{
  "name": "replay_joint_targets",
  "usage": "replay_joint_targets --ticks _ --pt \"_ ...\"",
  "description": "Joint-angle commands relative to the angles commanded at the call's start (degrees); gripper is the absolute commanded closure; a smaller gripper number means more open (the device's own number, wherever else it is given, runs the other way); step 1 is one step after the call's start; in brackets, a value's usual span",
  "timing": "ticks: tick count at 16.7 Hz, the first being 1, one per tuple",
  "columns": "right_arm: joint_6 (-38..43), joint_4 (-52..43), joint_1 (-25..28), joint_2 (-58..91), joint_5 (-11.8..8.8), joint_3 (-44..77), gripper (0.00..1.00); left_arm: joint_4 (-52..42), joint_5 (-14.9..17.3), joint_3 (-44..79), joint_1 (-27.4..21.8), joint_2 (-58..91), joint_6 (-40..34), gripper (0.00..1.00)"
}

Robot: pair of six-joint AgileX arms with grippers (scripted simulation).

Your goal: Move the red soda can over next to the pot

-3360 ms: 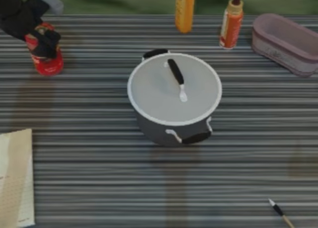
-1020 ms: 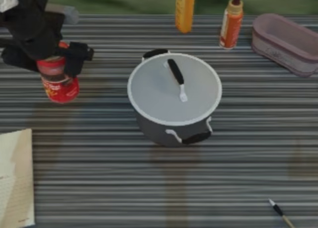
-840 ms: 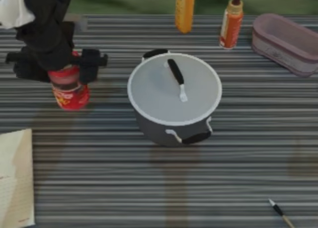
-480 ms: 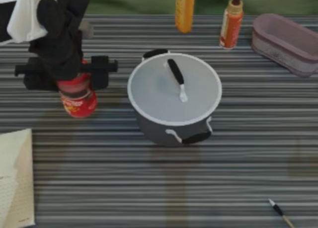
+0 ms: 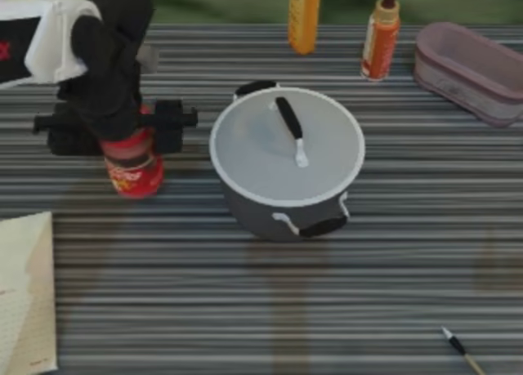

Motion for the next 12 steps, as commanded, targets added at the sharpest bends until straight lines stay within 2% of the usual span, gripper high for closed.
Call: replay_joint_targets --ticks 4,8,12 --pt "0.0 0.0 0.0 0.0 0.0 0.0 0.0 4.6 0.1 -2.0 0.0 2.6 0.3 1.0" --pt "0.0 0.0 0.0 0.0 0.0 0.0 0.0 4.8 0.1 -2.0 0.1 2.7 0.3 1.0" --pt "0.0 0.0 0.0 0.0 0.0 0.0 0.0 4.8 0.1 -2.0 0.1 2.7 0.3 0.7"
